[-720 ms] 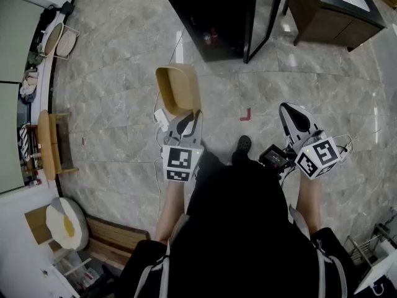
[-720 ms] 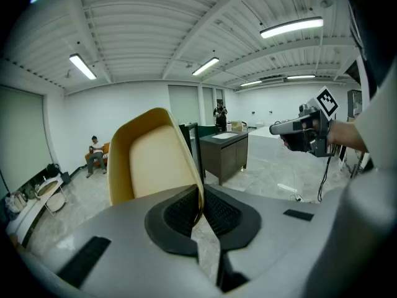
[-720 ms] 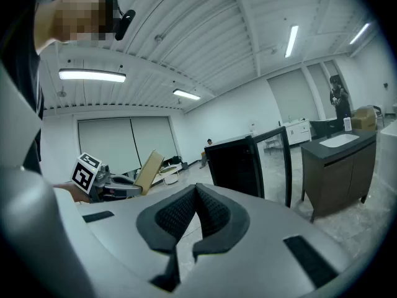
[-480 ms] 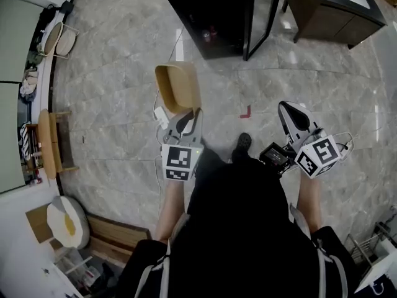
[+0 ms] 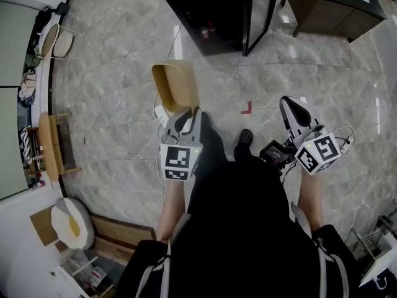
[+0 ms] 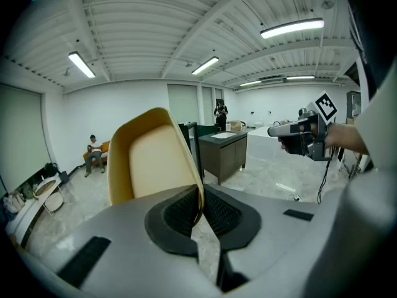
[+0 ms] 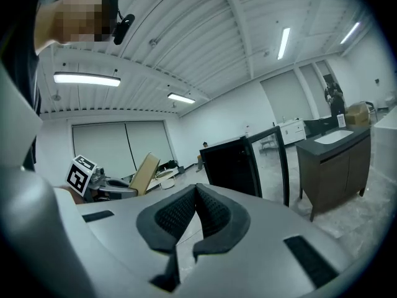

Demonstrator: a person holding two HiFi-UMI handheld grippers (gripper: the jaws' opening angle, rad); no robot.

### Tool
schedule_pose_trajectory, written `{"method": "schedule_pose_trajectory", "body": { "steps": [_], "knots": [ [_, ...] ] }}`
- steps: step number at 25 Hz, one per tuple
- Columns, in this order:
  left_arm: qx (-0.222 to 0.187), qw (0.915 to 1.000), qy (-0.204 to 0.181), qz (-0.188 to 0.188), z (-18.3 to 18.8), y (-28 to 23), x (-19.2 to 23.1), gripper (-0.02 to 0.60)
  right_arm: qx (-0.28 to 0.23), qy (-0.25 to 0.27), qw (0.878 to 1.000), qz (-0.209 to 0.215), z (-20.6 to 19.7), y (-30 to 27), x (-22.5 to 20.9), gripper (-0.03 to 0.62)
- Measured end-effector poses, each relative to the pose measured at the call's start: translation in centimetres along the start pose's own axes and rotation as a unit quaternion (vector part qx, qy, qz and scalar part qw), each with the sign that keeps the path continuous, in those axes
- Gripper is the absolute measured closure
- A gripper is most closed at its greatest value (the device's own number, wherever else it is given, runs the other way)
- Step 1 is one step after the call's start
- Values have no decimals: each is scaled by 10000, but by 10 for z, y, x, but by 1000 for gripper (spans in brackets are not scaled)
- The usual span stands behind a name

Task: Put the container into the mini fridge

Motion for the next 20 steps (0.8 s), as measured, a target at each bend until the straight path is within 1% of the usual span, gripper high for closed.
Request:
{"method": "schedule_pose_trajectory", "body": {
  "steps": [3,6,10,14,17,20],
  "knots": [
    [-22,9999,-40,-94,0,-6,11,538,62,-19,10000,-45,-4,-13,2,576],
    [56,9997,-57,-210,-8,-15,31,538,107,-52,9999,-70,-6,-33,11,576],
    [11,9993,-27,-376,-7,-30,62,538,154,22,9997,-183,3,-60,20,576],
    [-117,9975,-175,-677,2,-52,99,538,-15,47,9989,-467,21,-93,22,576],
    [-121,9949,-307,-955,6,-67,127,538,-190,39,9976,-658,32,-121,25,576],
    [-72,9915,-432,-1221,0,-80,153,538,-263,40,9961,-841,37,-148,32,576]
  ]
}}
Point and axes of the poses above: the fingertips, and each gripper's own axes: y backward along the fingers, x to its left, z out of its top, the point moved 4 cm from there along y, backward along the fingers, and after that the axes turned 4 degrees about -y, right-handed, at the moved point
